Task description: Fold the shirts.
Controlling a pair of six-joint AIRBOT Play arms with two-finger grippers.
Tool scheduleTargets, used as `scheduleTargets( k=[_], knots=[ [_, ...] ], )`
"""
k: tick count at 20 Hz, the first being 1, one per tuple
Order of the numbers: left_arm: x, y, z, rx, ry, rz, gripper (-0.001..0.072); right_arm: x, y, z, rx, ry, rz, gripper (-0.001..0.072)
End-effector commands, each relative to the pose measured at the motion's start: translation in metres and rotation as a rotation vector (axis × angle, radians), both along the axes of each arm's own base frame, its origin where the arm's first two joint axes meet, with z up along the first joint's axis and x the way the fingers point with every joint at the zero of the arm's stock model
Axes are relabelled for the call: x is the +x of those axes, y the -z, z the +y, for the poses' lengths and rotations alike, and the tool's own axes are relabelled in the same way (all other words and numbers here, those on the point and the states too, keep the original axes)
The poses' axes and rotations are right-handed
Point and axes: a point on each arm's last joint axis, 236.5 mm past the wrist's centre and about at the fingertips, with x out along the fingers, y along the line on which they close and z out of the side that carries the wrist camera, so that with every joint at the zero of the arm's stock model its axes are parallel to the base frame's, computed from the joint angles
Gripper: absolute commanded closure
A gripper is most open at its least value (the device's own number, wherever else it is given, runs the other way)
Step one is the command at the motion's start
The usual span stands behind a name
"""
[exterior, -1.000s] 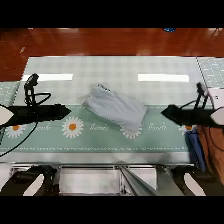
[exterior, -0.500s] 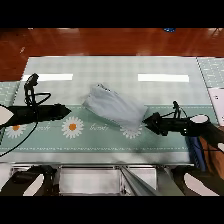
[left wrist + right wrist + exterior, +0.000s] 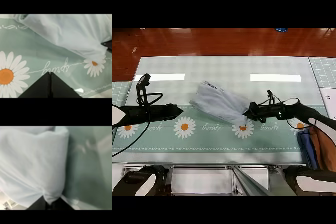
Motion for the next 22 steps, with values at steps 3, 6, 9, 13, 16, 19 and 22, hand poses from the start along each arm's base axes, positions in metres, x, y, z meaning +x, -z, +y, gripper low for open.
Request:
scheduleTargets(
  k=[3, 6, 9, 13, 16, 19, 22],
  knots=[
    [0.0, 0.0, 0.0, 0.001, 0.002, -0.001, 0.0688, 0.041, -0.047, 0.042, 0.012, -0.191, -0.187, 0.0687],
    [0.002, 0.0, 0.001, 0.002, -0.003, -0.005, 0.0688, 0.072, -0.097, 0.046, -0.024, -0.263, -0.298, 0.0687],
    [0.006, 0.003, 0.002, 0.003, -0.013, -0.006, 0.0688, 0.106, -0.148, 0.037, -0.114, -0.273, -0.401, 0.0687],
    [0.006, 0.008, 0.001, 0.005, -0.012, 0.011, 0.0687, 0.139, -0.226, 0.008, -0.144, -0.224, -0.508, 0.0687],
    [0.005, 0.008, 0.001, -0.006, -0.026, 0.025, 0.0687, 0.148, -0.264, -0.044, -0.199, -0.16, -0.514, 0.0687],
    [0.005, 0.006, -0.001, -0.023, -0.035, 0.03, 0.0687, 0.145, -0.304, -0.106, -0.237, -0.044, -0.532, 0.0687],
    [0.006, 0.006, -0.001, -0.013, -0.017, 0.013, 0.0688, 0.132, -0.341, -0.178, -0.274, 0.144, -0.544, 0.0687]
  ],
)
